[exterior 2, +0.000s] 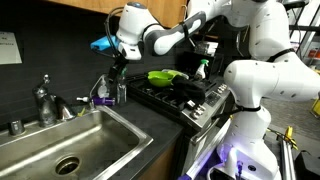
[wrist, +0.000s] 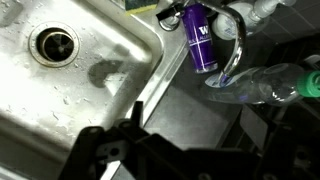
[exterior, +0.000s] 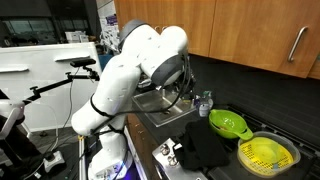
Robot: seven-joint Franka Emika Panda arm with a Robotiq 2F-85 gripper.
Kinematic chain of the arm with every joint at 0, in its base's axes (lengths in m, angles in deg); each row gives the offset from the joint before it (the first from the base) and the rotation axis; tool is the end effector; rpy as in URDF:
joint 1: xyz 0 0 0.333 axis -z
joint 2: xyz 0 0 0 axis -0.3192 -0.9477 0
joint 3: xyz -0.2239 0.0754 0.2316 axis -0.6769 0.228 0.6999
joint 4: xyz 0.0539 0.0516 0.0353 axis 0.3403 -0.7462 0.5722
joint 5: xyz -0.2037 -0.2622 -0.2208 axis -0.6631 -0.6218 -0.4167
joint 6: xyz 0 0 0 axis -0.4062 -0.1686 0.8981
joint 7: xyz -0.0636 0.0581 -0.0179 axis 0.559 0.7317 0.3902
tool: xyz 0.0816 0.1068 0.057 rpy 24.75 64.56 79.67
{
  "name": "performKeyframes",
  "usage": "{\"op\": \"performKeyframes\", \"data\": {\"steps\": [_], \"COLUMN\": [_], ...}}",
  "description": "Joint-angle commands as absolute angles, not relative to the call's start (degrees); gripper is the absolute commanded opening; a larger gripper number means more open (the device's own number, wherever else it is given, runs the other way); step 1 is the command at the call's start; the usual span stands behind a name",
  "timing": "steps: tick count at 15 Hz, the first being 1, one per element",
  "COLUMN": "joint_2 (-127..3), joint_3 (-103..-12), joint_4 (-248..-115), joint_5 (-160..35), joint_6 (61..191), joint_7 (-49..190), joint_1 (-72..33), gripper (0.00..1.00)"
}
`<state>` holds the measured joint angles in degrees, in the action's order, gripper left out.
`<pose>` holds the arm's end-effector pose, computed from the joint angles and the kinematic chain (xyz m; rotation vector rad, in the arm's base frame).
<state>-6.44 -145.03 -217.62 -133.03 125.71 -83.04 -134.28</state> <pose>0.5345 0.1789 0.3275 -0.8492 2.5711 -0.1546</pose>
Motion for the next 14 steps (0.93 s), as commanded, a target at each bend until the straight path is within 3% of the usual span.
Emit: {"op": "performKeyframes", "data": {"steps": [1,14], "joint_2": [-4.8,-2.8], "joint_3": [-145.4,-153.4], "joint_4": [-215.5,-210.7], "joint_5": [-134.1,-133.4], "joint_6": [124.4,122.2], "joint_7": [-83.0,-83.0], "joint_1": [-134.2,-142.0], "gripper": [1.0,1.0]}}
